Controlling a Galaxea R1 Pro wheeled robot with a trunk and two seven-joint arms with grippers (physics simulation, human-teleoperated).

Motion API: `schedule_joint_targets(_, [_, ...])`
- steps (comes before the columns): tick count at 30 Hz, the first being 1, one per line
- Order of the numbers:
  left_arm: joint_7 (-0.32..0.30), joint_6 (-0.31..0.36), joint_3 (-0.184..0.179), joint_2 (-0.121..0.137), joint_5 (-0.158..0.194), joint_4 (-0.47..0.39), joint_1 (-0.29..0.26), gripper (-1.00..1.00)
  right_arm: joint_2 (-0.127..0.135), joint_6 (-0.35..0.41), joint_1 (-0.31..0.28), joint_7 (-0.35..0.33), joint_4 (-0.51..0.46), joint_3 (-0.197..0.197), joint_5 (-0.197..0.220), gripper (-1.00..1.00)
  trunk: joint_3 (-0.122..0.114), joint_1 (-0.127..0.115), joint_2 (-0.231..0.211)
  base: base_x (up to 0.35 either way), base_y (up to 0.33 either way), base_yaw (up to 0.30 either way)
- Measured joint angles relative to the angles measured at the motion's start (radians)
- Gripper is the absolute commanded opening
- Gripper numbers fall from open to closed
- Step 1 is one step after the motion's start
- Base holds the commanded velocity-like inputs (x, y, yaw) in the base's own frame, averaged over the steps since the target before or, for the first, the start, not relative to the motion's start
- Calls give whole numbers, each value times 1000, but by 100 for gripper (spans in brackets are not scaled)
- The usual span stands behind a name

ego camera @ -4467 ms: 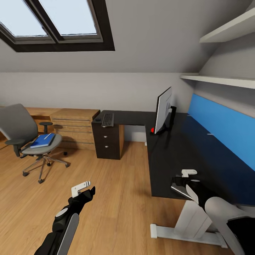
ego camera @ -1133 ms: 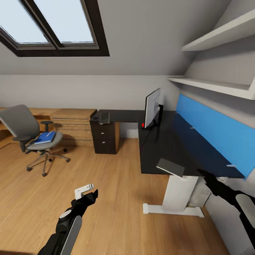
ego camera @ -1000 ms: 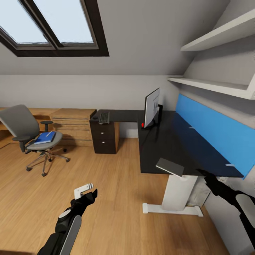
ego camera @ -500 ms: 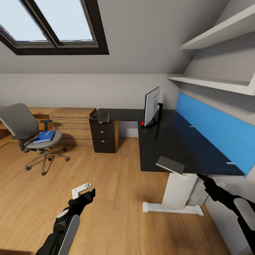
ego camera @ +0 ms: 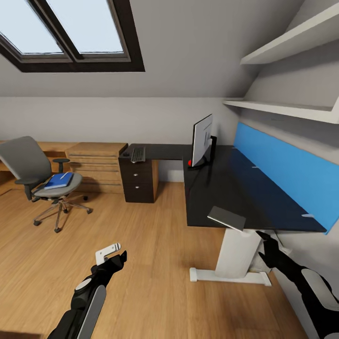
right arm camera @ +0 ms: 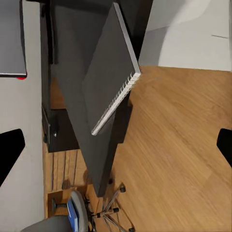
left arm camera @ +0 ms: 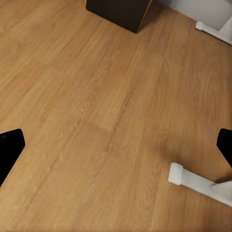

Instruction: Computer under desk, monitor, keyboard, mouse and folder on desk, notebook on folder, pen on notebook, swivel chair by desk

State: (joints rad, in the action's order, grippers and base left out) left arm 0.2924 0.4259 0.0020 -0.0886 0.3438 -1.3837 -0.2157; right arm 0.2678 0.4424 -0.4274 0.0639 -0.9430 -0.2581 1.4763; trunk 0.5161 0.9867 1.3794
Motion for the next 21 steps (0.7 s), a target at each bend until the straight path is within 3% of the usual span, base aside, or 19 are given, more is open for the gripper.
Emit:
schedule_joint_targets(9, [1,0,-1,0,-1,4,0,100,-5,-23,-1,-1,18,0,13,100,22,27,49,0,0,0])
schedule_joint_targets(14, [2,0,-2,-1,-1,6,0,100,-8,-119,-3,1,64,7,9,100,38,46,84,0,0,0])
schedule_joint_targets(21, [2,0,-4,-2,-1,15,0,100,-12,-238,-6,5,85,56,-57,100,59,73,133,0,0,0])
